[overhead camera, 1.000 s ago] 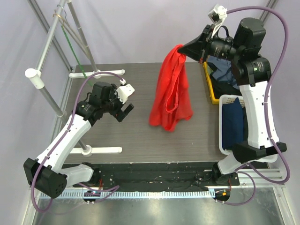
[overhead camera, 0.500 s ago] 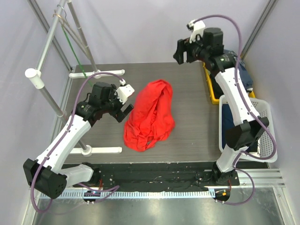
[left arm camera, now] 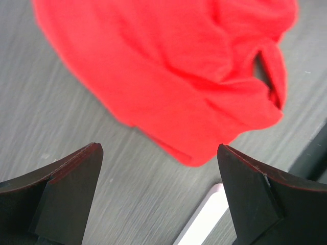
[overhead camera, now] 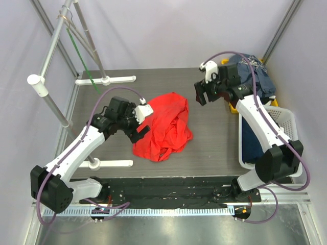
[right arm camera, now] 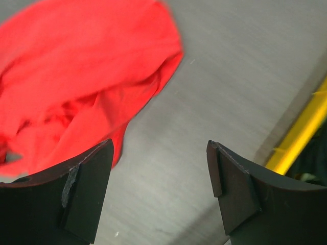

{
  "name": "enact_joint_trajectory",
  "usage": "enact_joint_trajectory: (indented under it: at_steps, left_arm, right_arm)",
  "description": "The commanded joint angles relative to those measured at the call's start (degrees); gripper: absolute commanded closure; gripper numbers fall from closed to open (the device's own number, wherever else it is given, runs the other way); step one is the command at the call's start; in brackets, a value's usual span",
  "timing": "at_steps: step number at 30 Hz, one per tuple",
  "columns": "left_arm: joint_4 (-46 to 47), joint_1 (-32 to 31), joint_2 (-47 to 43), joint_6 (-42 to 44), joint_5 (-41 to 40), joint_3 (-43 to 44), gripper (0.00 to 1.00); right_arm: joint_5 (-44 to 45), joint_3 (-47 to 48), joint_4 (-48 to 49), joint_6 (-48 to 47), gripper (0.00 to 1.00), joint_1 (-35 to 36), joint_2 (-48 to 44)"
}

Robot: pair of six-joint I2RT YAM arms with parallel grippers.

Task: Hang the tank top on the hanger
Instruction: Place the tank top at the center of the board, then adjust the tank top at the center of the board.

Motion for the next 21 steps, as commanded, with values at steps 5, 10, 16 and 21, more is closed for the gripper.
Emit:
enact_joint_trajectory:
  at_steps: [5, 10, 16, 21]
  left_arm:
    - [2.74, -7.01, 3.80, 2.17, 3.61, -1.49, 0.00]
    - [6.52, -8.85, 6.79, 2.26, 3.52, -2.90, 0.00]
    - [11.44, -10.00, 10.74, 1.47, 1.94, -4.48, 0.00]
    - [15.83, -10.26, 14.25, 0.50, 0.27, -5.89, 0.00]
  right_arm:
    - [-14.54, -13.44, -2.80, -8.26, 0.19, 1.00, -6.03]
    - [-25.69, -17.84, -6.40, -12.91, 0.19, 2.05, -7.26]
    - [-24.05, -22.67, -1.40, -10.65, 0.20, 6.61, -5.34]
    - [-23.34, -23.82, 3.52, -7.56, 0.22, 8.03, -1.47]
